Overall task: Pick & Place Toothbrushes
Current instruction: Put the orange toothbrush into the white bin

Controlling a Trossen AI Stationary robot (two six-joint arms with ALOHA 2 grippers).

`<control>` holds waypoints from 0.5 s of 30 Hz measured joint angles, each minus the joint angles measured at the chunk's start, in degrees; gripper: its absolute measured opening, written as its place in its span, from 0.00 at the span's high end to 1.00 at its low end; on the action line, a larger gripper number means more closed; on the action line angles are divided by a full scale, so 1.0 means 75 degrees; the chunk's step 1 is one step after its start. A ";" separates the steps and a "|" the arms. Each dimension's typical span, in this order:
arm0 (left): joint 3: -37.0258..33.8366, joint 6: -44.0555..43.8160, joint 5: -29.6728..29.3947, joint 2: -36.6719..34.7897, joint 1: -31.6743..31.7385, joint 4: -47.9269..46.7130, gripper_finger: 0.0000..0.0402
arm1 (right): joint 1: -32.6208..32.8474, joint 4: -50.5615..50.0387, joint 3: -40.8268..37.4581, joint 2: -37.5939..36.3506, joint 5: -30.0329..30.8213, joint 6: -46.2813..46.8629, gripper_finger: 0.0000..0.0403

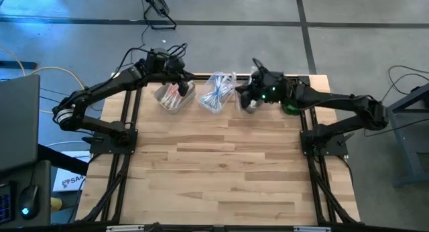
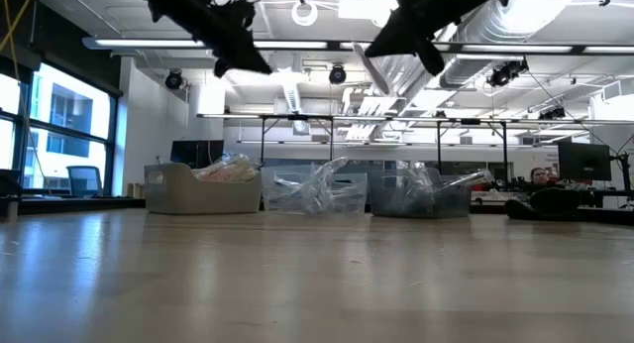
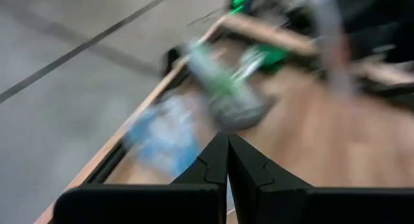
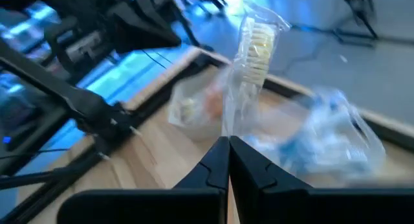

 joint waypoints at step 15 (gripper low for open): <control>0.0010 -0.1311 0.1573 0.0467 -0.0361 0.3620 0.94 | -0.0712 0.1668 0.0000 0.0003 -0.1676 -0.1922 0.99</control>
